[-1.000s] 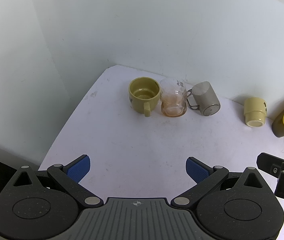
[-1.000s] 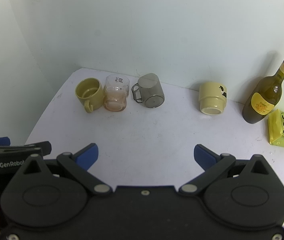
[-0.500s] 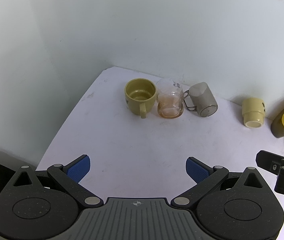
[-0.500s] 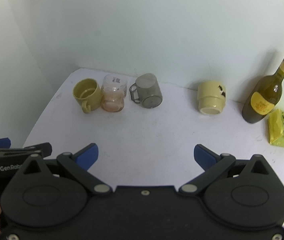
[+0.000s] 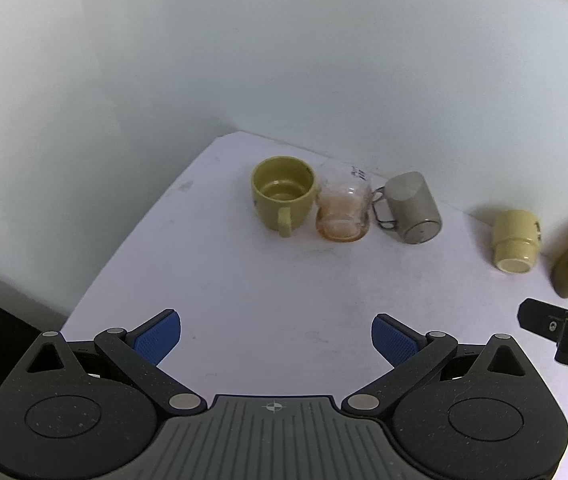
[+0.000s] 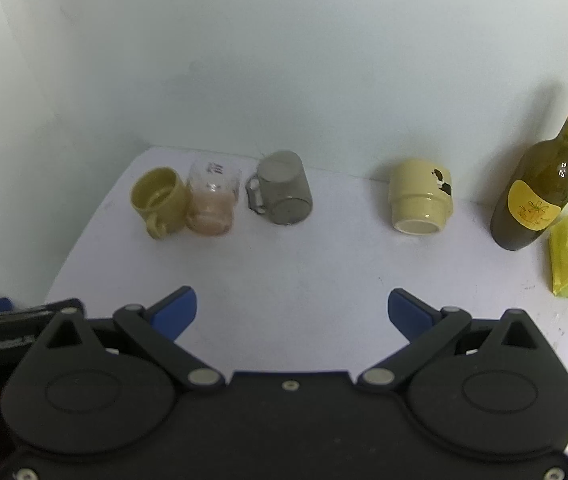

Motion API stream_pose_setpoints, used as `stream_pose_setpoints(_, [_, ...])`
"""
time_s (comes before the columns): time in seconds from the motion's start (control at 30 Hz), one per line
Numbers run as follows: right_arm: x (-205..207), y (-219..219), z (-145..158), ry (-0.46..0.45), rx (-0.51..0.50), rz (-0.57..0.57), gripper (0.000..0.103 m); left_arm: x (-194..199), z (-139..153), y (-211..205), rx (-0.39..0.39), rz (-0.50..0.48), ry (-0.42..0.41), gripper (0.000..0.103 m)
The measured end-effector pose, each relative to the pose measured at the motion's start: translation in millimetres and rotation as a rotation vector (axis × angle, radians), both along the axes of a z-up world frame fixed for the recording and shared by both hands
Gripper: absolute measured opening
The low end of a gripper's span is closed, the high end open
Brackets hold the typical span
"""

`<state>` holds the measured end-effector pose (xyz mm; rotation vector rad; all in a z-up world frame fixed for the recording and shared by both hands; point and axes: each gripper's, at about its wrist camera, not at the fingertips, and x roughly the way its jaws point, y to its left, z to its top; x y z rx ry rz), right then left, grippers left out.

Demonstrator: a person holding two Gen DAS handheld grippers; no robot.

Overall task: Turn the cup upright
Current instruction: 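Move the right gripper to the upside-down cream dog-print mug and grasp it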

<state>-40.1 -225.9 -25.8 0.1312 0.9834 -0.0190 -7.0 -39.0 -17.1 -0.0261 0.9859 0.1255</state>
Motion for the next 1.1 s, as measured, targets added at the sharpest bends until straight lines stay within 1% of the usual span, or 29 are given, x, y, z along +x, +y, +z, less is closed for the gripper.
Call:
stream_pose_setpoints(0.1, [9,-11,-10,0.003,-0.013,0.017,0.103,-3,0,-3,-0.016,0.019,-0.026,0.103])
stream_pose_setpoints(0.17, [19,-23,-19,0.007,0.000,0.029,0.103,-7,2,-5,-0.018,0.026,-0.043,0.103])
stream_pose_setpoints(0.23, [30,-37,-30,0.004,0.016,0.032,0.103,-12,5,-10,0.014,0.037,-0.076,0.103])
stream_pose_setpoints(0.4, [67,-74,-69,0.008,0.013,0.019,0.101,-20,8,-11,0.047,0.089,-0.084,0.103])
stream_pose_setpoints(0.57, [102,-105,-100,-0.009,-0.053,-0.021,0.102,-32,10,-10,0.084,0.136,-0.097,0.103])
stream_pose_setpoints(0.67, [125,-115,-117,-0.036,-0.125,-0.055,0.103,-42,9,-4,0.075,0.165,-0.089,0.103])
stream_pose_setpoints(0.73, [139,-119,-127,-0.032,-0.156,-0.069,0.103,-46,7,0,0.073,0.177,-0.074,0.103])
stream_pose_setpoints(0.83, [155,-124,-142,-0.009,-0.170,-0.077,0.103,-51,8,6,0.070,0.186,-0.062,0.103])
stream_pose_setpoints(0.87, [158,-126,-146,0.002,-0.167,-0.083,0.101,-53,9,8,0.071,0.192,-0.067,0.103])
stream_pose_setpoints(0.9, [161,-128,-151,0.012,-0.158,-0.093,0.096,-54,10,10,0.071,0.199,-0.065,0.103])
stream_pose_setpoints(0.97, [164,-131,-159,0.047,-0.102,-0.103,0.088,-54,12,15,0.058,0.204,-0.056,0.103])
stream_pose_setpoints(1.0, [163,-132,-162,0.059,-0.087,-0.122,0.087,-53,12,18,0.050,0.199,-0.054,0.103])
stream_pose_setpoints(1.1, [160,-130,-163,0.058,-0.081,-0.155,0.086,-48,11,23,0.046,0.168,-0.047,0.103])
